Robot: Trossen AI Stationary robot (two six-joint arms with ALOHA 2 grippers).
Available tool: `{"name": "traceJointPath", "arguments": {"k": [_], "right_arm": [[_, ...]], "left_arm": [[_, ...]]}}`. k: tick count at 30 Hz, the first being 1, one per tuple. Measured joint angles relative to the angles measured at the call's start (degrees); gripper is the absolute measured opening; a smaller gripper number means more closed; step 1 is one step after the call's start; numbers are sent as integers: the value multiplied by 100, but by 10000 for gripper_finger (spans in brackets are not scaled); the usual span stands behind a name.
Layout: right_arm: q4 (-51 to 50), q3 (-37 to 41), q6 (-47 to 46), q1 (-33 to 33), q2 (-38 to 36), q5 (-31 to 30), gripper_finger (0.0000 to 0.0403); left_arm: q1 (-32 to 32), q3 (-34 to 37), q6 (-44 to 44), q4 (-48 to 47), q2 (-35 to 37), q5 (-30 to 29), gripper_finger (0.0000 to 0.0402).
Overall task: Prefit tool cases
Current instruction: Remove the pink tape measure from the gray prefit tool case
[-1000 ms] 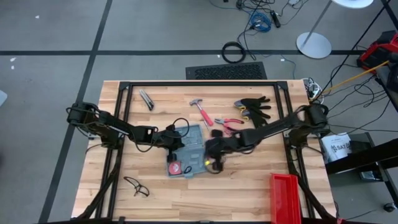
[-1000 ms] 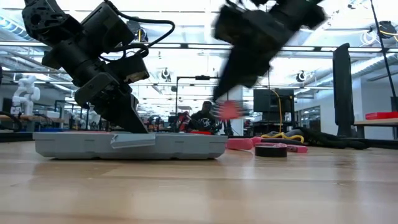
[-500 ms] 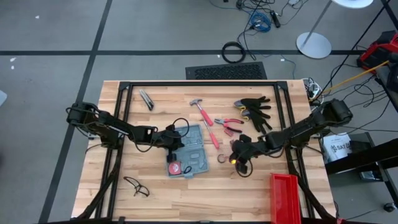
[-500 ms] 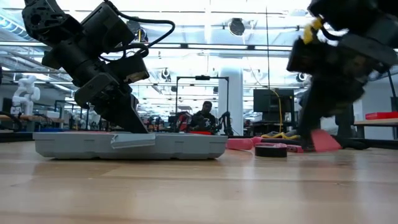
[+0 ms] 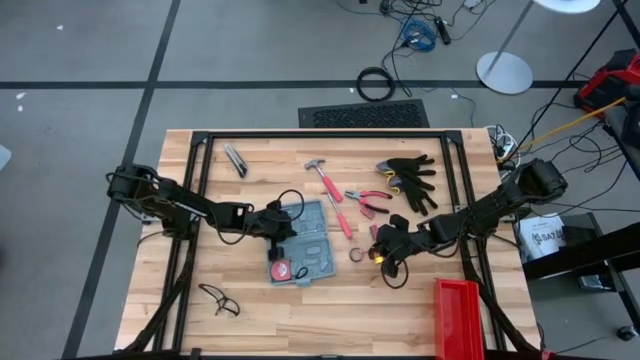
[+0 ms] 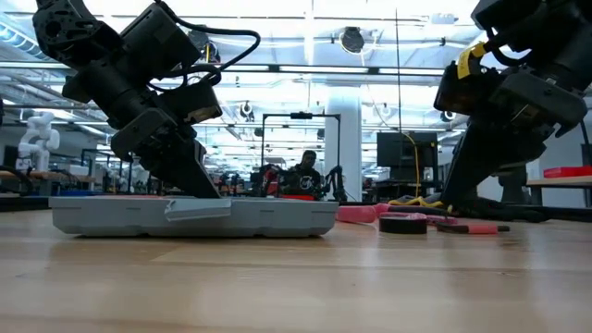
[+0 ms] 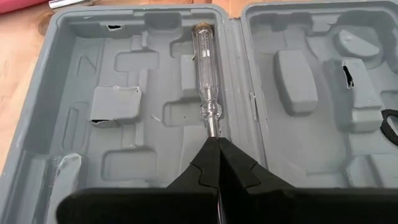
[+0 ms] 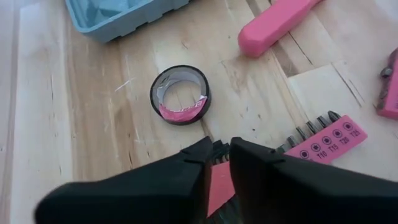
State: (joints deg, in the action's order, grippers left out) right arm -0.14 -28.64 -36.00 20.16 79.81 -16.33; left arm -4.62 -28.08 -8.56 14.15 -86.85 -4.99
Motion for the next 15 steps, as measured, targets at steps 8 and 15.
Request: {"name": "traceJointPath", "arguments": {"k": [8, 15], "right_arm": [[0, 0, 91, 0, -99, -81, 102], [69, 0, 267, 0, -477, -443, 111]], "left_arm": [[-2, -20, 0, -6, 0, 0, 0], [-2, -136, 0, -79, 36, 26, 0]]}}
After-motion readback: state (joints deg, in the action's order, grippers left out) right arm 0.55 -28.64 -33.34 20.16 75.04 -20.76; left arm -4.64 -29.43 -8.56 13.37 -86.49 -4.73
